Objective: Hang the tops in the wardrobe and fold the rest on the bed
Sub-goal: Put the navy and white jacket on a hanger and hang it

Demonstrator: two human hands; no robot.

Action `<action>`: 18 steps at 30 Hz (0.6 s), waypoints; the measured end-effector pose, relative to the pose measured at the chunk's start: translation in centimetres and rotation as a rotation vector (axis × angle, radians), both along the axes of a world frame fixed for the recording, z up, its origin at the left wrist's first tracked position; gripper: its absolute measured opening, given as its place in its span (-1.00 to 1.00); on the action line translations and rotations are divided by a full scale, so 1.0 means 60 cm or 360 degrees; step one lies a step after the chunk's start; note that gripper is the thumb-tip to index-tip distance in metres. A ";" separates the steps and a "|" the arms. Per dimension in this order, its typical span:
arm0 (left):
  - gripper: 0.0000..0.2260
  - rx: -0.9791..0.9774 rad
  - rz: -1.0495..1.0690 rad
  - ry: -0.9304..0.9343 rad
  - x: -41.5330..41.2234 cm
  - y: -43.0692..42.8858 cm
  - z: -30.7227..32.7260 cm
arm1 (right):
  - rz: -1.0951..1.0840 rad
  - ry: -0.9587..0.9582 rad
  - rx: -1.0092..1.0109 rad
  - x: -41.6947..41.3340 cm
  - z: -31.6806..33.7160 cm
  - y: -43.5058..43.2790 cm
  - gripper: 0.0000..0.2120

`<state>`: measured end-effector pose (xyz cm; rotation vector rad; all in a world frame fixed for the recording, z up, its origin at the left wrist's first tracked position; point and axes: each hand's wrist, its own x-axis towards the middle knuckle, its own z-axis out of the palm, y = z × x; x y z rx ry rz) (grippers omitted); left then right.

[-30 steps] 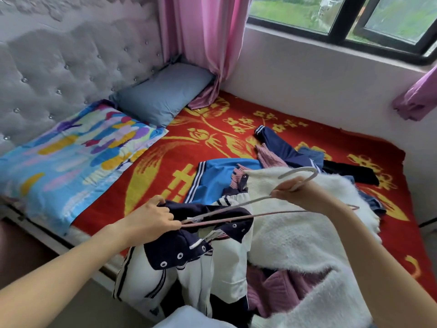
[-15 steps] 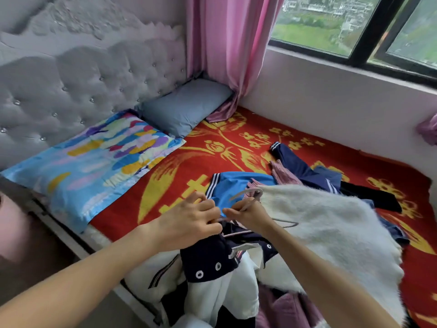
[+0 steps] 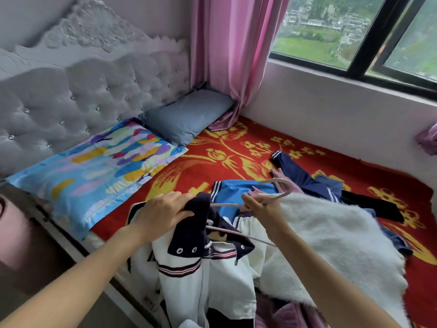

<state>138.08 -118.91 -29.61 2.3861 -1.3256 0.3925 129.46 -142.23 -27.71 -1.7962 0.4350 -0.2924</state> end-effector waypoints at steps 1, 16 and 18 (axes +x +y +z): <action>-0.67 -0.0053 -0.0027 -0.0036 0.000 -0.004 0.013 | -0.0014 -0.0033 0.0037 -0.001 0.013 -0.003 -0.55; -0.62 -0.0666 -0.0012 -0.0195 0.037 -0.048 0.206 | -0.0760 -0.1160 -0.0651 -0.042 0.187 -0.078 -0.93; -0.67 -0.0823 0.0037 0.0064 0.040 -0.025 0.214 | -0.1247 -0.1202 -0.0316 -0.054 0.169 -0.139 -0.88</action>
